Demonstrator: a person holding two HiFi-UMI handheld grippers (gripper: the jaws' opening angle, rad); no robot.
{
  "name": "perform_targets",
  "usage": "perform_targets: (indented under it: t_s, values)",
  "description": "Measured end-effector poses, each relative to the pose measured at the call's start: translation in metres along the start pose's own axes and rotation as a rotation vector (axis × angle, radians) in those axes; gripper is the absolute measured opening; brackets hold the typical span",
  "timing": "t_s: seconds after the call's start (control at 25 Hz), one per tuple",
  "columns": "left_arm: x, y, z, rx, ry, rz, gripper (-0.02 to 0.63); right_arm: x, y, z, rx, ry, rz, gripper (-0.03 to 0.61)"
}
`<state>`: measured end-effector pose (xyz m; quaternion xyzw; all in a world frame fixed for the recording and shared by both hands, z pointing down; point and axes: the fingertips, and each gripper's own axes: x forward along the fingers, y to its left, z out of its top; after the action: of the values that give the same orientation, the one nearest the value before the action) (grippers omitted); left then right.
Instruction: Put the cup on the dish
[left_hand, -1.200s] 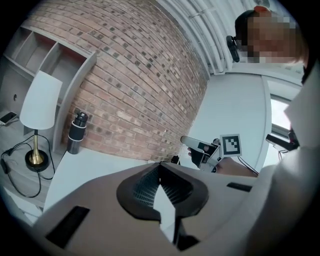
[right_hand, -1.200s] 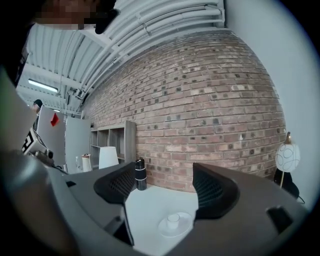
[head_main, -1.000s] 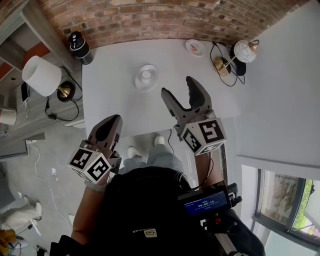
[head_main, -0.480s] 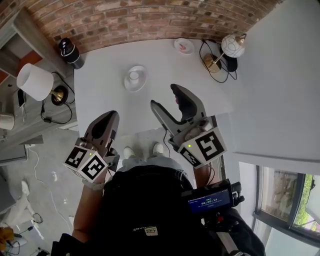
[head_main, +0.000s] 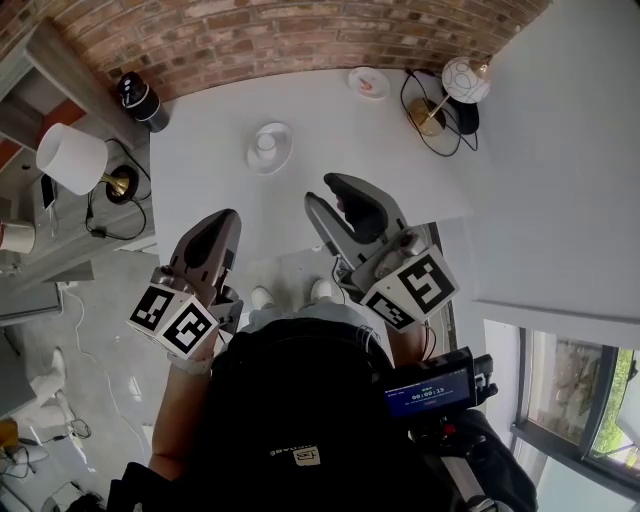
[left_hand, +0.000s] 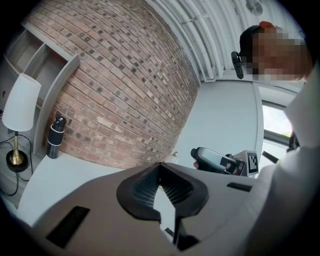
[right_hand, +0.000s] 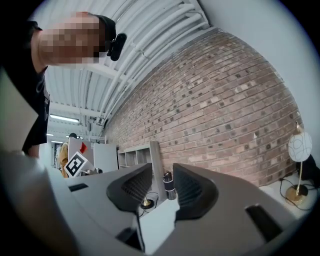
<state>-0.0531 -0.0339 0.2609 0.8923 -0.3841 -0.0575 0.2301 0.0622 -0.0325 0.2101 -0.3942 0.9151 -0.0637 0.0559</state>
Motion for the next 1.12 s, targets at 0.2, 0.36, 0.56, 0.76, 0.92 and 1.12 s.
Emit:
perform_targets:
  t_s: [0.2, 0.36, 0.56, 0.76, 0.92, 1.12]
  values:
    - [0.001, 0.005, 0.0, -0.005, -0.004, 0.027, 0.005, -0.002, -0.011, -0.003, 0.094, -0.036, 0.001, 0.133]
    - [0.005, 0.007, 0.0, -0.003, -0.002, 0.038, 0.005, -0.002, -0.022, -0.002, 0.135, -0.052, -0.009, 0.133]
    - [0.011, 0.013, -0.001, -0.015, -0.003, 0.055, 0.005, -0.001, -0.034, -0.004, 0.154, -0.045, -0.019, 0.133]
    - [0.023, 0.014, -0.003, -0.019, 0.004, 0.059, 0.005, -0.003, -0.054, -0.009, 0.204, -0.049, -0.038, 0.135]
    - [0.03, 0.013, -0.004, -0.019, 0.012, 0.061, 0.005, -0.001, -0.061, -0.011, 0.201, -0.042, -0.031, 0.133]
    - [0.039, 0.014, -0.001, -0.012, 0.018, 0.059, 0.005, 0.005, -0.062, -0.013, 0.199, -0.031, -0.013, 0.133]
